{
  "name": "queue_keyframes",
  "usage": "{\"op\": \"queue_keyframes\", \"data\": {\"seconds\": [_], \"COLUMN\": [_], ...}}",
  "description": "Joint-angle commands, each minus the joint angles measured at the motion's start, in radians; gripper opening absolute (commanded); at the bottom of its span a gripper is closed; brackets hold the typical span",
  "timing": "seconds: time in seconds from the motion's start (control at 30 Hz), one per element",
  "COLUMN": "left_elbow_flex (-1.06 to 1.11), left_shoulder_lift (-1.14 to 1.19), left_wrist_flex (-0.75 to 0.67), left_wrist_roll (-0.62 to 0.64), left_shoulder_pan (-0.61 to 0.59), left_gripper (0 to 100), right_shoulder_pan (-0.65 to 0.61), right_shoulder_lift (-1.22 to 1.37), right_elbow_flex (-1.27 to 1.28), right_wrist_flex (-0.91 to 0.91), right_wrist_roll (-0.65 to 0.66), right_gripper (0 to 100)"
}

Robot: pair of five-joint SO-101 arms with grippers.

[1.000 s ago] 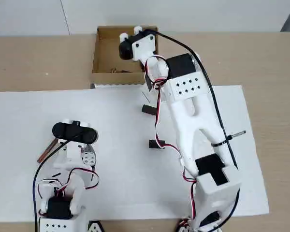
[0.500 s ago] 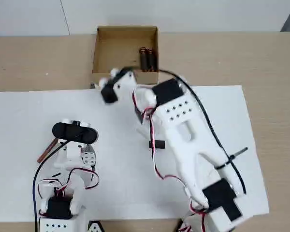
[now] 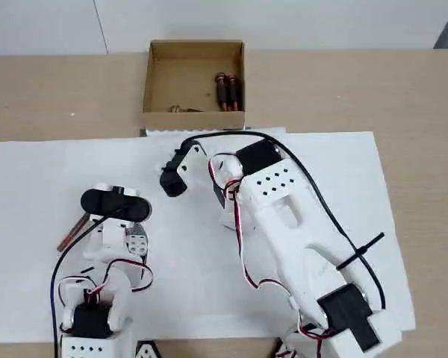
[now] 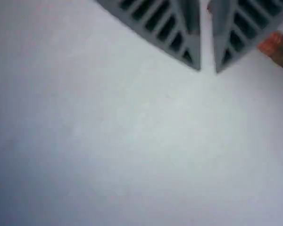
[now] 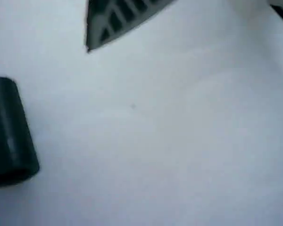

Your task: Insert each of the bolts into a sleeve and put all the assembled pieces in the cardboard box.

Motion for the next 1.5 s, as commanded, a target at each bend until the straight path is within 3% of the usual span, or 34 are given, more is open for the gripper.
{"op": "queue_keyframes", "data": {"seconds": [0.0, 0.8, 1.47], "left_elbow_flex": [-0.005, -0.005, -0.005], "left_shoulder_lift": [-0.012, -0.012, -0.012], "left_wrist_flex": [-0.029, -0.026, -0.025], "left_wrist_roll": [0.000, 0.000, 0.000], "left_shoulder_pan": [-0.003, -0.003, -0.003], "left_gripper": [1, 1, 1], "right_shoulder_pan": [-0.004, 0.010, 0.041], "right_shoulder_lift": [-0.042, -0.039, 0.097], "right_elbow_flex": [0.048, 0.381, 0.391], "right_wrist_flex": [-0.073, -0.464, -0.561], "right_wrist_roll": [0.035, 0.057, 0.058], "right_gripper": [19.8, 19.8, 19.1]}}
